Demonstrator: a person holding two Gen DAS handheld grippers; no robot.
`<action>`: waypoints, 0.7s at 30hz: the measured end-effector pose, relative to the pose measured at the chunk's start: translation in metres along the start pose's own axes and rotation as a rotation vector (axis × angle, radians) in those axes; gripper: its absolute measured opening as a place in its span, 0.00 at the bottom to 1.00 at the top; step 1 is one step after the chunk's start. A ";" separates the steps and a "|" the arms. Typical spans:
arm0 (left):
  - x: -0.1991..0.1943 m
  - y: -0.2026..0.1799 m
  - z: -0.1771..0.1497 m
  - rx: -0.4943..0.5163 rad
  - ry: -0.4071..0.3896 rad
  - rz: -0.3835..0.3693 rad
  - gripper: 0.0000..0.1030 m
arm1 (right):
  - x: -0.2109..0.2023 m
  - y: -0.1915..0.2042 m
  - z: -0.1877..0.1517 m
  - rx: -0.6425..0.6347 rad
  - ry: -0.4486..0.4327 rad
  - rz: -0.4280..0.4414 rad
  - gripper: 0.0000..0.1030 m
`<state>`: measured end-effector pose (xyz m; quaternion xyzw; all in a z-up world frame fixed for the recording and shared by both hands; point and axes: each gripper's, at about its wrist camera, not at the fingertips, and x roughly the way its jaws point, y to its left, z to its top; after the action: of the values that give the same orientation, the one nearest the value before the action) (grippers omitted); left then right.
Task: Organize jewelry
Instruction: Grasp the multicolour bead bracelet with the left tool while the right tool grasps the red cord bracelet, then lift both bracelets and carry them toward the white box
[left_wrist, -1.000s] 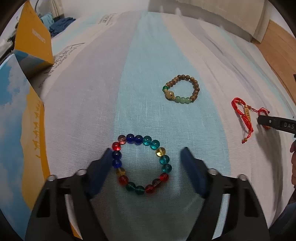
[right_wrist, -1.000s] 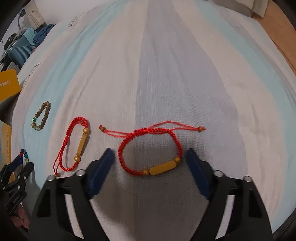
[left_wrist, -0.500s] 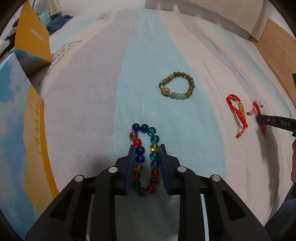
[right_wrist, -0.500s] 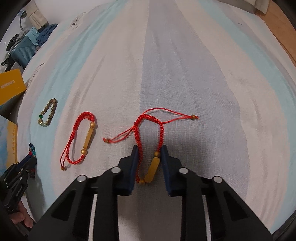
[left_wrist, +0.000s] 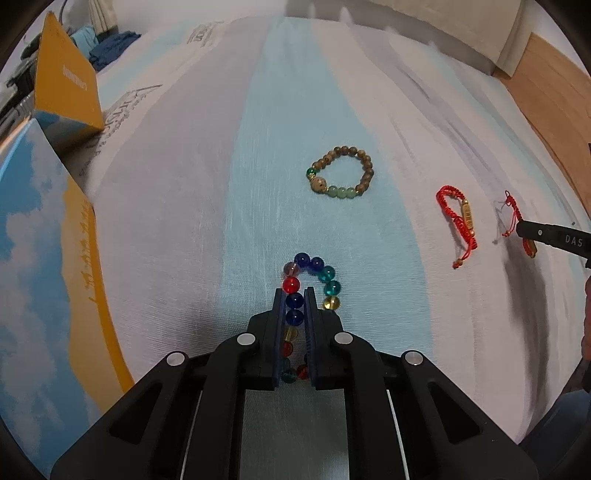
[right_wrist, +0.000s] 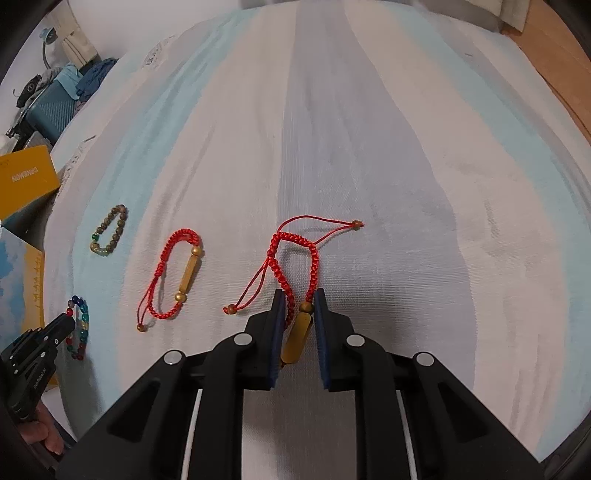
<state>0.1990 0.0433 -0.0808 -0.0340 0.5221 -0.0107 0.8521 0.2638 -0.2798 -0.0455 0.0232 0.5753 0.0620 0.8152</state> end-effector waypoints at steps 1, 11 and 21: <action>-0.001 0.000 0.000 0.001 -0.002 -0.001 0.09 | -0.003 0.000 0.000 0.001 -0.005 0.001 0.14; -0.023 -0.010 0.002 0.021 -0.032 -0.010 0.09 | -0.026 0.002 -0.001 0.001 -0.037 0.006 0.12; -0.051 -0.019 0.007 0.032 -0.062 -0.026 0.09 | -0.052 0.007 -0.007 0.003 -0.074 0.004 0.12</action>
<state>0.1826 0.0271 -0.0309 -0.0275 0.4947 -0.0291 0.8681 0.2397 -0.2800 0.0020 0.0278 0.5449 0.0617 0.8358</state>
